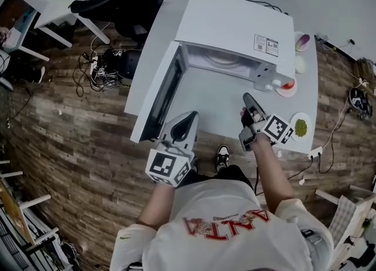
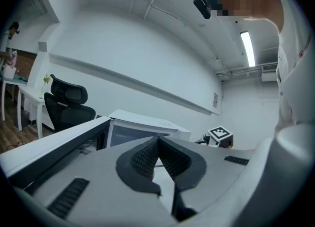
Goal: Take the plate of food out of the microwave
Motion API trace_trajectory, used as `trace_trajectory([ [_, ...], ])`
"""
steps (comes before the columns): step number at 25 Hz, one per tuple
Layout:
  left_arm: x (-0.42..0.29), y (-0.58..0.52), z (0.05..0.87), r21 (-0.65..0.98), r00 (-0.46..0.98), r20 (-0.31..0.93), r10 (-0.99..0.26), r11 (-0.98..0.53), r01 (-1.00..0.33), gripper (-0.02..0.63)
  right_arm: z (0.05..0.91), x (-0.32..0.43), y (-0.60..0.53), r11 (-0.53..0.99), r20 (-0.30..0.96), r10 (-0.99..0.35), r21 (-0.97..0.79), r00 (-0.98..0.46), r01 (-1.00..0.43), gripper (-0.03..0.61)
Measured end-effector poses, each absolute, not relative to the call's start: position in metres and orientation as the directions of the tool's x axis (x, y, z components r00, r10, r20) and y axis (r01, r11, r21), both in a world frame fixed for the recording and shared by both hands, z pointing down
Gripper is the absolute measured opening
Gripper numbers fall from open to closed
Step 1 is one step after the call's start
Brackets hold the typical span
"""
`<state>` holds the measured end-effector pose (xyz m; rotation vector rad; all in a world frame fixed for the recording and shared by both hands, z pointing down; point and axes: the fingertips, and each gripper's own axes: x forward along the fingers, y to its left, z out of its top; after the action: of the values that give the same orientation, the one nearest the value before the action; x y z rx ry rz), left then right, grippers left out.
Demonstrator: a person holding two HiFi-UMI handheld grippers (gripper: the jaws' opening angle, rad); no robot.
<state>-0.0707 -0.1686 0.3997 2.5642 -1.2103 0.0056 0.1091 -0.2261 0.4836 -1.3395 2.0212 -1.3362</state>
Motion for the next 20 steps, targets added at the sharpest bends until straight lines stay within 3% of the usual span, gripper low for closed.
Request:
trace_trajectory([
  [4, -0.066, -0.171, 0.408, 0.273, 0.659, 0.153, -0.736, -0.61, -0.744, 0.008, 0.513, 0.107, -0.254, -0.01, 0.196, -0.879, -0.919, -0.435, -0.395, 0.0],
  [7, -0.066, -0.174, 0.411, 0.278, 0.661, 0.164, -0.732, -0.609, -0.743, 0.008, 0.528, 0.103, -0.276, -0.051, 0.18, -0.892, -0.952, -0.415, -0.303, 0.095],
  [20, -0.067, -0.205, 0.415, 0.281, 0.656, 0.174, -0.734, -0.602, -0.748, 0.009, 0.587, 0.092, -0.348, -0.22, 0.227, -0.941, -0.974, -0.252, -0.057, 0.094],
])
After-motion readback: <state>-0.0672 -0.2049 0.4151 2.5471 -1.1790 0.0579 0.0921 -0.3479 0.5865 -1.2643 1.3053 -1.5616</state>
